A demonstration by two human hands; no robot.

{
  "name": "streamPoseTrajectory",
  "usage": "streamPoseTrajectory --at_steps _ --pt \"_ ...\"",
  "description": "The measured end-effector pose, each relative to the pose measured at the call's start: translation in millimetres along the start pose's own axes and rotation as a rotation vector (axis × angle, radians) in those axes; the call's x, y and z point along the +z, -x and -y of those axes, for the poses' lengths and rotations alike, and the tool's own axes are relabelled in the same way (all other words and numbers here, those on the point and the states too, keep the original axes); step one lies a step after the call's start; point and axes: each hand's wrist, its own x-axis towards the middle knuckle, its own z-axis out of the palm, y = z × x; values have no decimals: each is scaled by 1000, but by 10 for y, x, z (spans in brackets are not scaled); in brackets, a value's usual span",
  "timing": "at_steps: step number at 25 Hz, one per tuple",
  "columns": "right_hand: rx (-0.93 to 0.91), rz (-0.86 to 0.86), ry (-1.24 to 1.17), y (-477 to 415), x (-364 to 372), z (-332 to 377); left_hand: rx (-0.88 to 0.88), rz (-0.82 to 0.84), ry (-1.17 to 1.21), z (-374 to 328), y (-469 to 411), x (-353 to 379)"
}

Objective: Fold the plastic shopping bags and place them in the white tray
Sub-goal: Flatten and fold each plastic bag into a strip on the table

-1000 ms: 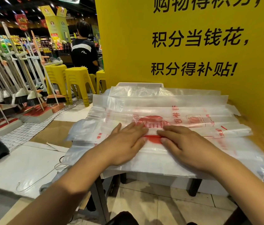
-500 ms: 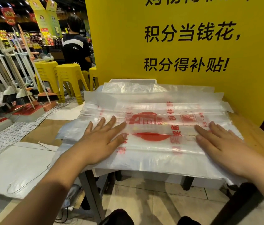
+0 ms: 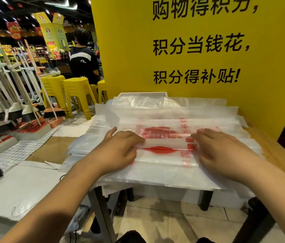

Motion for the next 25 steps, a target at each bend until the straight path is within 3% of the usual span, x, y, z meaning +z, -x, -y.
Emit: streamPoseTrajectory --at_steps 5,13,19,25 --pt "-38 -79 -5 8 13 81 -19 -84 10 -9 37 10" --pt "-11 106 -176 -367 -160 -61 -149 102 92 119 -300 -242" --pt "2 -52 -34 -517 -46 -12 -271 21 -98 119 -419 -185" --pt "-136 -114 -227 -380 27 159 -332 70 -197 158 -335 -66"
